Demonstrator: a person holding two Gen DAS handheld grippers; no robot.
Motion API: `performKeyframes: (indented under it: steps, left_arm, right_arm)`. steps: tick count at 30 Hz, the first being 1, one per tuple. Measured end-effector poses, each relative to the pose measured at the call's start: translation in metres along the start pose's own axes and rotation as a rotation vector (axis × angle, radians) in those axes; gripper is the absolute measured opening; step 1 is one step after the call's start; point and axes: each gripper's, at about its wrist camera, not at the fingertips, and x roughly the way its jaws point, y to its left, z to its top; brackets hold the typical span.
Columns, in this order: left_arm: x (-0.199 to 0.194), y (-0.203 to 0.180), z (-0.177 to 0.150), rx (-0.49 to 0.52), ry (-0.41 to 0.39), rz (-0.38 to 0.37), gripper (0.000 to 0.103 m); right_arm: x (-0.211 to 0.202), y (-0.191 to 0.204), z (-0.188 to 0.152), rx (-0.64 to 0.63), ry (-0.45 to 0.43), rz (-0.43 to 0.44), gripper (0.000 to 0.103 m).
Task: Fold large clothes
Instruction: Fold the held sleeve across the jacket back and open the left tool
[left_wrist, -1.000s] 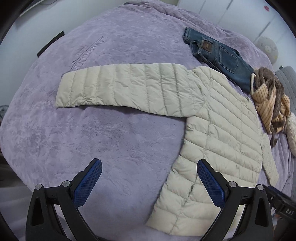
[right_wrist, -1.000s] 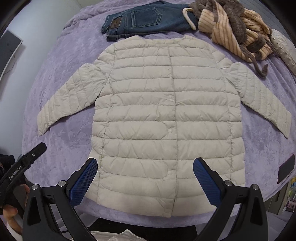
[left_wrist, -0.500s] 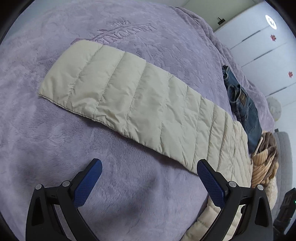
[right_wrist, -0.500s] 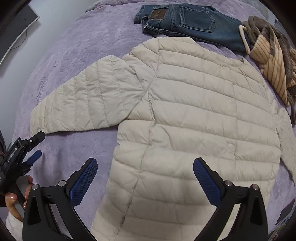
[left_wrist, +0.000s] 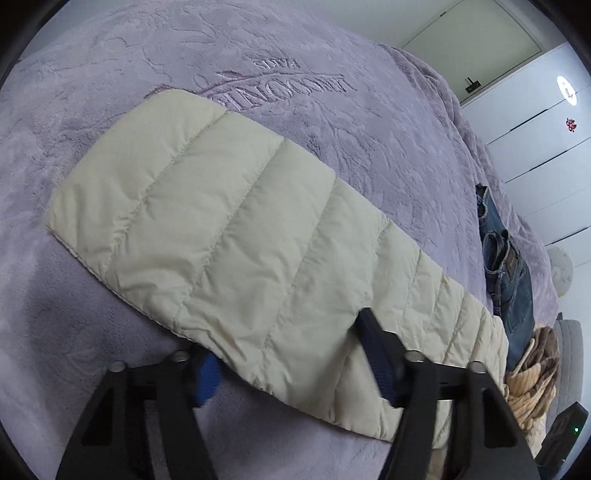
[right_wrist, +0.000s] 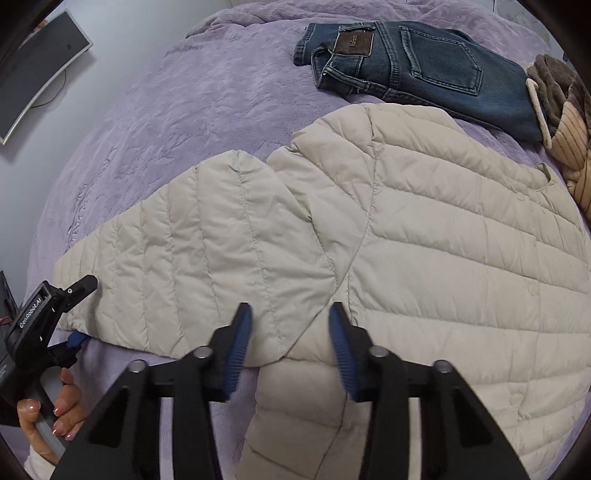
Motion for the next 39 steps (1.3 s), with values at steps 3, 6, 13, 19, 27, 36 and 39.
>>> performKeyframes:
  steps: [3,6,13,19,27,36,39]
  left_arm:
    - [-0.004,0.005,0.007,0.014,0.018,-0.074,0.015]
    - [-0.016,-0.008,0.012,0.1,-0.003,-0.109,0.014]
    - [-0.057,-0.072,0.004,0.287,-0.045,-0.277,0.014]
    - [-0.083,-0.159,-0.033,0.48,-0.056,-0.392,0.014]
    - [-0.048,-0.281,-0.131,0.75,0.056,-0.417,0.014]
    - [0.018,-0.367,-0.295,1.243,0.121,-0.213,0.015]
    - [0.034,-0.373,-0.333,1.383,0.091,-0.123,0.015]
  right_arm:
    - [0.016,0.001,0.002,0.008,0.007,0.019,0.024]
    - [0.03,0.002,0.0,0.016,0.026,0.023,0.024]
    - [0.056,-0.001,-0.004,0.063,0.041,0.038,0.024]
    - [0.048,-0.013,-0.002,0.086,0.059,0.149,0.024]
    - [-0.022,-0.112,-0.014,0.25,-0.039,0.174,0.024]
    - [-0.082,-0.272,-0.076,0.471,-0.108,-0.065,0.024]
    - [-0.089,-0.314,-0.104,0.541,-0.108,-0.067,0.024]
